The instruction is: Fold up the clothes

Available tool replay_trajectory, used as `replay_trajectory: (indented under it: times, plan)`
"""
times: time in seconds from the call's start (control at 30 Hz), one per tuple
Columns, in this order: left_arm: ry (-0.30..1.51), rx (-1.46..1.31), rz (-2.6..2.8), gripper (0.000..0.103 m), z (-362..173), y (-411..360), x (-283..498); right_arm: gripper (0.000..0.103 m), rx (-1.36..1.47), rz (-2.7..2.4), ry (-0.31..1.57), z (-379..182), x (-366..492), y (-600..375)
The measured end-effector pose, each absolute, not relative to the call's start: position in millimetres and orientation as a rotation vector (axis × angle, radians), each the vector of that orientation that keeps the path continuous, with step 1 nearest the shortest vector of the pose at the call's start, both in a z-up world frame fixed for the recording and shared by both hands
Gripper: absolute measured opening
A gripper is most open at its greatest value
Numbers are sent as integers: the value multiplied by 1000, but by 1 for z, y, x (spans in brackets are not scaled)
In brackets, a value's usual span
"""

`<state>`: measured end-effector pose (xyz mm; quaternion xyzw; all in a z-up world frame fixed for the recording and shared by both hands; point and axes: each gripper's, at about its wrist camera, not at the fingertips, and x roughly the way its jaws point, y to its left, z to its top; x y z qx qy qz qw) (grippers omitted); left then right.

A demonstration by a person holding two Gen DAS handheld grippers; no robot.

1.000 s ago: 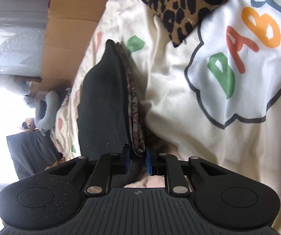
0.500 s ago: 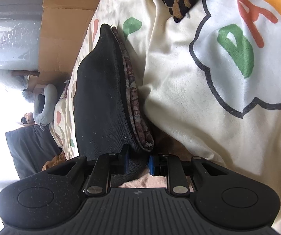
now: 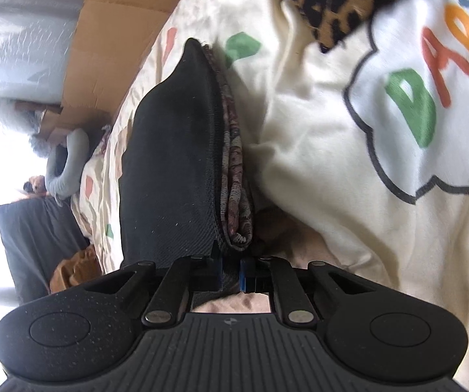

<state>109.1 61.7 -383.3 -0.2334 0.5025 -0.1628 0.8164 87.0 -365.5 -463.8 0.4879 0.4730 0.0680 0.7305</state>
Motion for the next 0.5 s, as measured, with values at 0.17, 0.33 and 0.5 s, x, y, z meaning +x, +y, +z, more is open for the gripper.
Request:
replay_trajectory:
  times: [0.17,0.33,0.5]
  plan:
    - [1074,-462,-327,4,-367,61,106,7,1023,182,1062,-449,88,-361]
    - [1078,-455,-295,4,-355,66,99,7,988,208,1092,-438,85,-356]
    - [1091,-461,-264,4,-348,72,87,7,958,229,1117,-428,82,-350]
